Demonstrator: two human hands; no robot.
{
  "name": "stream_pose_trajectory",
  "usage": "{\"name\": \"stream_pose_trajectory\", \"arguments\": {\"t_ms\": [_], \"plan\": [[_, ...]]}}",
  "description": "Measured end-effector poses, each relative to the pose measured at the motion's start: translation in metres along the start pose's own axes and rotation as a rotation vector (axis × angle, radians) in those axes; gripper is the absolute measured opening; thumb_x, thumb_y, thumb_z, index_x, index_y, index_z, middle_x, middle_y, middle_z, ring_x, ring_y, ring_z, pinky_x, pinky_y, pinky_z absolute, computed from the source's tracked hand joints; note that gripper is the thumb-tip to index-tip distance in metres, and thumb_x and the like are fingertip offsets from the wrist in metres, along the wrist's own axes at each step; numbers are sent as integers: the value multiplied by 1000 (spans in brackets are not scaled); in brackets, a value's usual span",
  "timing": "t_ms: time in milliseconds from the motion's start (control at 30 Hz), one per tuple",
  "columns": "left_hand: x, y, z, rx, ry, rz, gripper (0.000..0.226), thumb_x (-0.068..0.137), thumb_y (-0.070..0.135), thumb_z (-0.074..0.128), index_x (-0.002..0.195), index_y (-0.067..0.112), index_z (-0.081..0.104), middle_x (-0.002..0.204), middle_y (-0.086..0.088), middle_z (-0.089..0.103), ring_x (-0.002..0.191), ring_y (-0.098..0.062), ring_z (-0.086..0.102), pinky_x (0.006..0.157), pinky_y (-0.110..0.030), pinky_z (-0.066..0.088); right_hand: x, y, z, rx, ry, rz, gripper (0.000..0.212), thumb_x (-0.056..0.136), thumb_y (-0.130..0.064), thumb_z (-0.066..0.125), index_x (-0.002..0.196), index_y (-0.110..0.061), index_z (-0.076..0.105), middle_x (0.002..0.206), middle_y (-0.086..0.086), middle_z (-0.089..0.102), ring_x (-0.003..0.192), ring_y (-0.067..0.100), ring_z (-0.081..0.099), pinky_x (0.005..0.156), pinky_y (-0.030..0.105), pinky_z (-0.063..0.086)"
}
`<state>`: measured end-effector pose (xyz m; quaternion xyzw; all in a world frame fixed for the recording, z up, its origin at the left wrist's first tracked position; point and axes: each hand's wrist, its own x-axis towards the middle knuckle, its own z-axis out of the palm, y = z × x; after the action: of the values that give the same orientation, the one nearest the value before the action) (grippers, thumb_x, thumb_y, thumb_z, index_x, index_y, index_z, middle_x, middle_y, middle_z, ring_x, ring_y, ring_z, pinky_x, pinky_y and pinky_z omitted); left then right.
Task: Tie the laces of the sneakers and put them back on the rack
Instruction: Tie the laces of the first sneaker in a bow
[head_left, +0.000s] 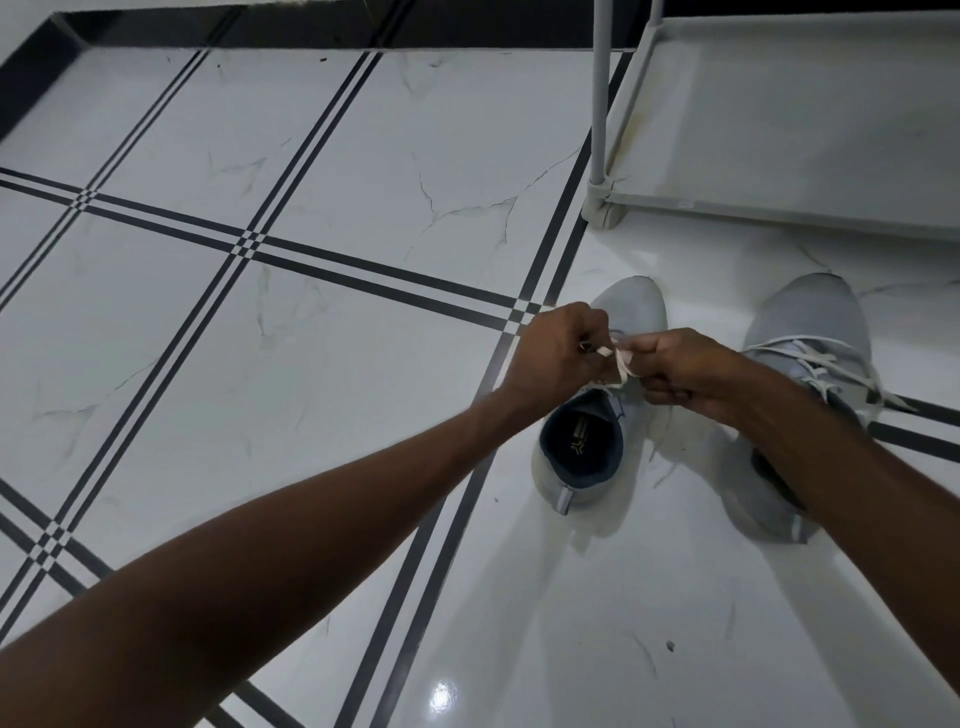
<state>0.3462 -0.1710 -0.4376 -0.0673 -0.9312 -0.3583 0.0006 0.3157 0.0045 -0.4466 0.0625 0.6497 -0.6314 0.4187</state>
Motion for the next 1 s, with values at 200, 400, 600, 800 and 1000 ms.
{"name": "stream_pose_trajectory", "arguments": {"t_ms": [200,400,600,800,1000], "plan": [[-10,-25,-26,-262,-31,-437,23,70,15,84,70,1,66,67,-5,71,62,-10,63,62,-27,52,4,17,-8,-843,449,-334,9,81,-20,74,74,-15,77,67,2,70,61,17,59,63,28,45],[-28,-38,-42,-480,-108,-769,22,78,-4,76,66,3,58,76,-24,72,64,-27,70,59,-32,62,3,44,-14,-1270,382,-363,13,68,2,63,65,-11,65,63,6,55,72,35,62,58,31,37],[-32,-44,-38,-535,2,-972,8,79,-6,75,77,-4,68,72,-19,72,57,-25,70,64,-35,64,-11,45,-23,-1688,270,-505,8,71,-10,65,79,-13,64,71,14,66,72,36,64,55,32,31],[-28,-43,-36,-520,5,-998,9,80,-4,67,75,2,63,76,-15,71,73,-26,73,80,-48,62,-16,53,-36,-1809,228,-657,8,59,-7,61,65,-11,57,50,11,51,43,32,51,48,31,21],[-31,-39,-36,-402,10,-910,15,81,6,77,73,4,64,85,-23,74,80,-32,76,80,-42,63,-20,67,-26,-1756,232,-680,10,66,-8,47,61,-14,53,48,7,49,41,29,50,44,29,25]]}}
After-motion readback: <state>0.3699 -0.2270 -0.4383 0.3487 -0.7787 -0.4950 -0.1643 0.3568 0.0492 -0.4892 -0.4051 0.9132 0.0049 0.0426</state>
